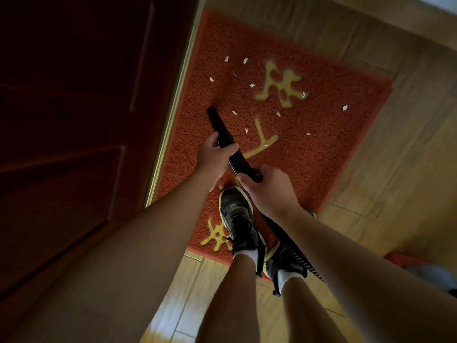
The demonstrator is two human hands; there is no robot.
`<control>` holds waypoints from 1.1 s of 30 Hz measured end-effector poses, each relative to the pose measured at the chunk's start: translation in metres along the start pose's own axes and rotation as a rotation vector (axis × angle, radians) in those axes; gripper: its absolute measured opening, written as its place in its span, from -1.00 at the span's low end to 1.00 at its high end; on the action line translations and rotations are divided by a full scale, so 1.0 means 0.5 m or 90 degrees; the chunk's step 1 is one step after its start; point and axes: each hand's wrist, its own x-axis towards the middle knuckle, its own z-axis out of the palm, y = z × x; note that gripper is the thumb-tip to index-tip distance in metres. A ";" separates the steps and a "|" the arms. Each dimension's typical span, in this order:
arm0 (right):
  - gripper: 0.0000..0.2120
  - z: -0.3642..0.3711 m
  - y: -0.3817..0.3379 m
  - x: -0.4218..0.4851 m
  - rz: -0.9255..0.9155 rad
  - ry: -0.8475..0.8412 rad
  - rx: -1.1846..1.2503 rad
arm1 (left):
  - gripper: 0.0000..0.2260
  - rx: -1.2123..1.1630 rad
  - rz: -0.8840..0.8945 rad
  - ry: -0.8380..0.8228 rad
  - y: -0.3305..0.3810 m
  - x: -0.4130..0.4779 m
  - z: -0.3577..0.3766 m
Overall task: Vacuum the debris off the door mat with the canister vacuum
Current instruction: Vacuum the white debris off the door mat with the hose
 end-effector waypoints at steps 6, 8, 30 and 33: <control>-0.69 -0.006 0.004 -0.012 -0.007 0.003 -0.001 | -0.35 0.008 0.007 -0.007 0.001 -0.010 0.004; -0.68 -0.011 0.011 -0.018 -0.002 0.008 -0.005 | -0.45 0.007 0.014 -0.020 0.005 -0.016 0.011; -0.74 -0.038 0.078 -0.076 0.039 0.052 0.035 | -0.43 0.017 0.002 -0.048 -0.028 -0.059 0.088; -0.72 -0.044 0.086 -0.082 0.049 0.053 0.027 | -0.42 0.012 0.000 -0.051 -0.039 -0.065 0.098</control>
